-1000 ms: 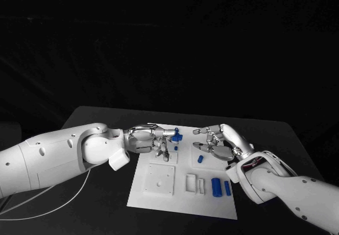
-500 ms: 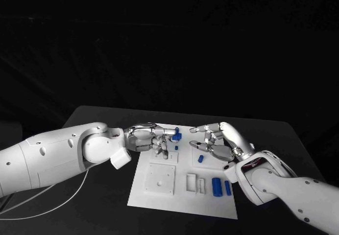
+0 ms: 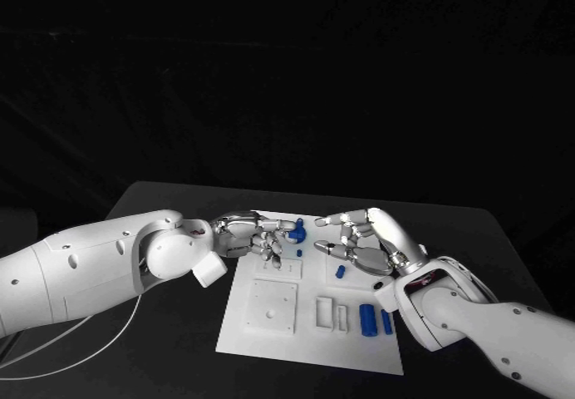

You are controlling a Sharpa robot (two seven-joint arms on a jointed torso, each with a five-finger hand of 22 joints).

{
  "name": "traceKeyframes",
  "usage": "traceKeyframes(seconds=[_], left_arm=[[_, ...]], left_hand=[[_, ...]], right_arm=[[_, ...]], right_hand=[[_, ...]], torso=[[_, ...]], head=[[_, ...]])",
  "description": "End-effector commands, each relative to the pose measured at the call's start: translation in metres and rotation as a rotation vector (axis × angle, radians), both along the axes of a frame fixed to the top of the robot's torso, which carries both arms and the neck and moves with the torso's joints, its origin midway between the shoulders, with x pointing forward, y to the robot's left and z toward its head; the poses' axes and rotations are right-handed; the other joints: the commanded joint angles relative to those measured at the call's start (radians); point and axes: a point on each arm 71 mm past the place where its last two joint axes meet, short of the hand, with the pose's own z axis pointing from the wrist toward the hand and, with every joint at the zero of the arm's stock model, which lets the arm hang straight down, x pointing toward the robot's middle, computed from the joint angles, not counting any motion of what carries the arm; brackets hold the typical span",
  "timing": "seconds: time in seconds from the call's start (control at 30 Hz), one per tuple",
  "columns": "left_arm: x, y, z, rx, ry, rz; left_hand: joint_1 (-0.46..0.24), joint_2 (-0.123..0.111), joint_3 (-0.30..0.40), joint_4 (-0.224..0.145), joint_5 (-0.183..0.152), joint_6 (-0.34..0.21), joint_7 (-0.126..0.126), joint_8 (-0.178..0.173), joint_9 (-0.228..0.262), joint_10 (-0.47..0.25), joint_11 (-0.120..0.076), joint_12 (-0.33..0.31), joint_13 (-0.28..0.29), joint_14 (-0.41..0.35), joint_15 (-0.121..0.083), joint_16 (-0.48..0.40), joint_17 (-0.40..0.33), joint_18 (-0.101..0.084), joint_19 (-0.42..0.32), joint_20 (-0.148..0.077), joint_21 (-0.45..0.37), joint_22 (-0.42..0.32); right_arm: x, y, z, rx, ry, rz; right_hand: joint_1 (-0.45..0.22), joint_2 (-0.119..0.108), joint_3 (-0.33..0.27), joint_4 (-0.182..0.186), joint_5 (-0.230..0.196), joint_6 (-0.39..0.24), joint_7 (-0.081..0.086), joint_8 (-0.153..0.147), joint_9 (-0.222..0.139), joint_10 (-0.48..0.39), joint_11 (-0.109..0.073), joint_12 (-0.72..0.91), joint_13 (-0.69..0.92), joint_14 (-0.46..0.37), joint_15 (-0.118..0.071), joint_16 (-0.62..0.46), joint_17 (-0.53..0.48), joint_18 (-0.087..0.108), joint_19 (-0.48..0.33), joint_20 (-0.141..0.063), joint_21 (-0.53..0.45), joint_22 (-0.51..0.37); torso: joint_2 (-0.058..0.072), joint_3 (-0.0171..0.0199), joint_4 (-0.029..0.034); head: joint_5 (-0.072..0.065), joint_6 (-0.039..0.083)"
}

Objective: Assemble the parts on the task board

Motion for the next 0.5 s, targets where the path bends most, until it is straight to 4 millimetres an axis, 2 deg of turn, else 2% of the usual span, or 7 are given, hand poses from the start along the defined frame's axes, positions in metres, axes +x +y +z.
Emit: traceKeyframes(seconds=[0.03,0.1,0.13,0.2,0.23,0.33,0.5], left_arm=[[0.002,0.0013,-0.0024,0.056,-0.005,0.035],[0.0019,0.001,-0.0025,0.059,-0.005,0.034],[0.0019,0.0007,-0.0027,0.059,-0.004,0.032],[0.0018,0.0005,-0.0027,0.059,-0.003,0.03],[0.0017,0.0002,-0.0027,0.057,-0.003,0.027],[0.0011,-0.0011,-0.0023,0.047,0.001,0.017],[0.0003,-0.0028,-0.0017,0.028,0.008,0.006]], left_hand=[[-0.01,0.002,0.089,-0.085,-0.001,0.067,-0.061,0.002,0.0,0.009,-0.005,0.006,0.001,0.0,-0.005,0.003,0.0,-0.015,-0.003,-0.005,0.006,0.001],[-0.01,0.002,0.089,-0.085,-0.001,0.067,-0.061,0.002,0.0,0.009,-0.005,0.006,0.001,0.0,-0.005,0.003,0.0,-0.015,-0.003,-0.005,0.006,0.001],[-0.01,0.002,0.089,-0.085,-0.001,0.067,-0.061,0.002,0.0,0.009,-0.005,0.006,0.001,0.0,-0.005,0.003,0.0,-0.015,-0.003,-0.005,0.006,0.001],[-0.01,0.002,0.089,-0.085,-0.001,0.067,-0.061,0.002,0.0,0.009,-0.005,0.006,0.001,0.0,-0.005,0.003,0.0,-0.015,-0.003,-0.005,0.006,0.001],[-0.012,0.0,0.093,-0.083,-0.001,0.068,-0.061,0.002,0.005,0.009,-0.005,0.008,0.002,0.0,-0.005,0.004,0.0,-0.015,-0.002,-0.006,0.008,0.002],[-0.012,0.0,0.093,-0.083,-0.001,0.068,-0.061,0.002,0.005,0.009,-0.005,0.008,0.002,0.0,-0.005,0.004,0.0,-0.015,-0.002,-0.006,0.008,0.002],[-0.012,0.0,0.093,-0.083,-0.001,0.068,-0.061,0.002,0.005,0.009,-0.005,0.008,0.002,0.0,-0.005,0.004,0.0,-0.015,-0.002,-0.006,0.008,0.002]], right_arm=[[-0.0017,0.0045,0.0005,-0.003,-0.006,0.026],[-0.0012,0.0056,0.0009,-0.001,-0.012,0.022],[-0.0007,0.0065,0.0011,-0.007,-0.022,0.02],[-0.0001,0.007,0.001,-0.017,-0.034,0.018],[0.0004,0.0074,0.0008,-0.025,-0.045,0.016],[0.0018,0.0086,0.0001,-0.058,-0.081,0.008],[0.0033,0.0111,-0.0006,-0.098,-0.132,-0.008]], right_hand=[[0.002,0.01,-0.046,0.014,-0.011,0.003,-0.001,0.001,-0.001,0.002,-0.003,0.002,0.001,-0.001,-0.002,0.002,0.003,0.009,0.044,-0.001,0.001,0.011],[0.014,0.015,-0.065,0.018,-0.02,0.001,-0.002,0.001,-0.001,0.002,-0.002,0.002,0.001,-0.001,-0.002,0.001,0.002,0.009,0.044,0.0,-0.001,0.011],[0.034,0.022,-0.057,0.008,-0.04,0.003,-0.001,0.001,-0.001,0.001,-0.003,0.001,0.001,-0.002,-0.003,0.0,0.002,0.01,0.044,-0.001,-0.003,0.011],[0.062,0.029,-0.025,-0.017,-0.057,0.007,0.0,0.0,-0.002,-0.001,-0.002,0.0,0.001,-0.003,-0.003,-0.001,0.001,0.01,0.043,-0.002,-0.004,0.012],[0.075,0.029,0.025,-0.041,-0.079,0.015,0.001,-0.001,-0.002,-0.004,-0.003,-0.001,0.001,-0.005,-0.004,-0.003,0.0,0.009,0.042,-0.002,-0.004,0.014],[0.046,0.007,0.117,-0.073,-0.086,0.03,-0.002,0.0,-0.002,0.0,-0.005,0.003,0.005,-0.003,-0.005,0.0,0.002,0.009,0.042,-0.003,0.002,0.023],[0.049,0.001,0.153,-0.078,-0.121,0.062,-0.01,0.001,-0.001,0.007,-0.01,0.009,0.01,0.002,-0.009,0.007,0.008,0.007,0.044,-0.006,0.015,0.033]], torso=[[0.0,-0.0014,0.0011],[0.0,-0.0009,0.0001],[0.0,-0.0007,-0.0005],[-0.001,-0.0007,-0.0008],[-0.001,-0.0011,-0.0009],[-0.001,-0.0028,0.0001],[0.0,-0.0017,-0.0003]], head=[[0.001,0.004],[0.002,0.007],[0.003,0.008],[0.002,0.01],[0.001,0.011],[0.001,0.013],[0.002,0.015]])
